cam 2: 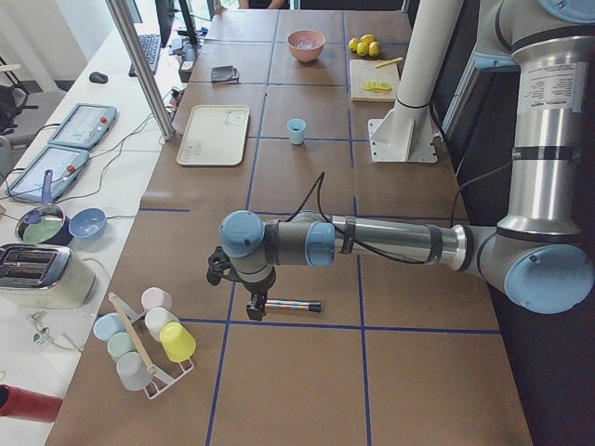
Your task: Mash ice and strawberries in cup
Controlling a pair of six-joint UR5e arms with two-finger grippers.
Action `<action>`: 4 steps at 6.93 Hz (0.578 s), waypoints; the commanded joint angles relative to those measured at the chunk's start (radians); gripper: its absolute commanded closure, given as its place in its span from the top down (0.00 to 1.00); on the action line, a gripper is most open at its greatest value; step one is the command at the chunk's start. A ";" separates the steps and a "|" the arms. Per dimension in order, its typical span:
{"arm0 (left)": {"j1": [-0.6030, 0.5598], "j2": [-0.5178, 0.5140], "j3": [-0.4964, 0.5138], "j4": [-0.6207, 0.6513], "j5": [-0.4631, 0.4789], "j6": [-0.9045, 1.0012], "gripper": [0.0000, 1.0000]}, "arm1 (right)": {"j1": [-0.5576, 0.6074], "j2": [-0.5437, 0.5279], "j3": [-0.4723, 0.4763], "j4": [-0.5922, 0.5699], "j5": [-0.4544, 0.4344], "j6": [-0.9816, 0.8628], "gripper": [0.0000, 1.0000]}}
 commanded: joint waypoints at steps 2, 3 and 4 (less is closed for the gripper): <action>-0.010 0.054 -0.166 0.110 -0.005 -0.006 1.00 | 0.001 0.000 -0.027 0.004 0.008 0.009 1.00; -0.008 0.058 -0.194 0.116 0.027 -0.019 1.00 | 0.001 0.002 -0.044 0.006 0.008 0.009 1.00; -0.004 0.086 -0.203 0.119 0.056 -0.025 1.00 | -0.001 0.002 -0.047 0.006 0.010 0.009 0.99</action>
